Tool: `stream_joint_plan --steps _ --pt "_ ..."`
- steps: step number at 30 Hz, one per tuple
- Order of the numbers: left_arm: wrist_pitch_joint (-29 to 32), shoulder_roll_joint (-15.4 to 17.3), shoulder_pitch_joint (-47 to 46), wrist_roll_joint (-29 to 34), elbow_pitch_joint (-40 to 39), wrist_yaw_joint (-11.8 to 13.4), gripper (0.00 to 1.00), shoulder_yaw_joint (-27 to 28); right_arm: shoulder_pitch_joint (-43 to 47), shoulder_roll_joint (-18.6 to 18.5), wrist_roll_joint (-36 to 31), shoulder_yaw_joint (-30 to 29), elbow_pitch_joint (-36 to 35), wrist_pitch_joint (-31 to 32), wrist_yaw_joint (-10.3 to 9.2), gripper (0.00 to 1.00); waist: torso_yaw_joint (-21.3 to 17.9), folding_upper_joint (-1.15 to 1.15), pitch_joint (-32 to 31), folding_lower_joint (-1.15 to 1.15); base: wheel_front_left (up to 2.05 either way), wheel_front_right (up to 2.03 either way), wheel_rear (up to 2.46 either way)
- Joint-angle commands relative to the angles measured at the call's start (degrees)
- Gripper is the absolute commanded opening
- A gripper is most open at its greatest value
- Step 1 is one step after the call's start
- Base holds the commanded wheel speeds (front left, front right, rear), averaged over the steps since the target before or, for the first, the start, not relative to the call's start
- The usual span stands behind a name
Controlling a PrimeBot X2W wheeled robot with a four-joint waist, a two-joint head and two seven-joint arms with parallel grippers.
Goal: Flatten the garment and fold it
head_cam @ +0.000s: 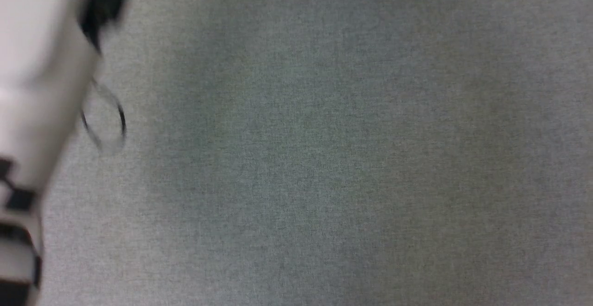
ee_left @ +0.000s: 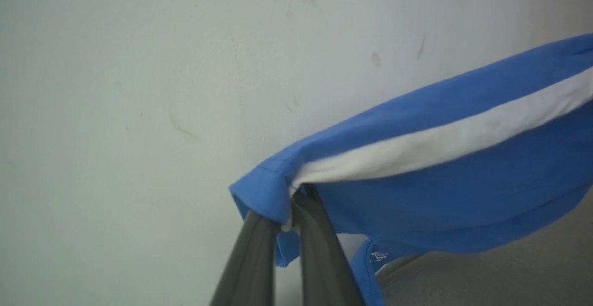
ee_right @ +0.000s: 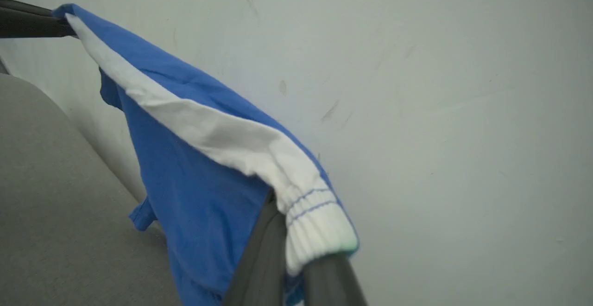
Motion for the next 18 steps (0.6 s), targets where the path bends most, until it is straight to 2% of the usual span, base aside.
stream_joint_plan --steps 1,12,18 --pt "-0.9 0.3 3.7 0.0 0.1 0.5 0.0 -0.6 3.3 0.0 0.7 0.6 -0.5 -0.7 -0.12 0.0 0.0 0.0 -2.5 -0.01 0.0 0.0 0.0" --pt "-3.2 3.4 38.5 -0.8 -8.1 5.9 0.0 -3.7 35.3 -2.7 -1.3 3.2 -12.2 -1.1 -0.12 0.0 -0.7 0.0 -14.6 -0.01 0.0 0.0 0.0" --pt "-2.9 8.4 55.1 -3.4 -16.9 11.0 0.0 -4.4 51.1 -5.1 -4.0 4.1 -17.0 -1.1 -0.12 0.0 -1.1 0.0 -19.9 -0.01 0.0 0.0 0.0"
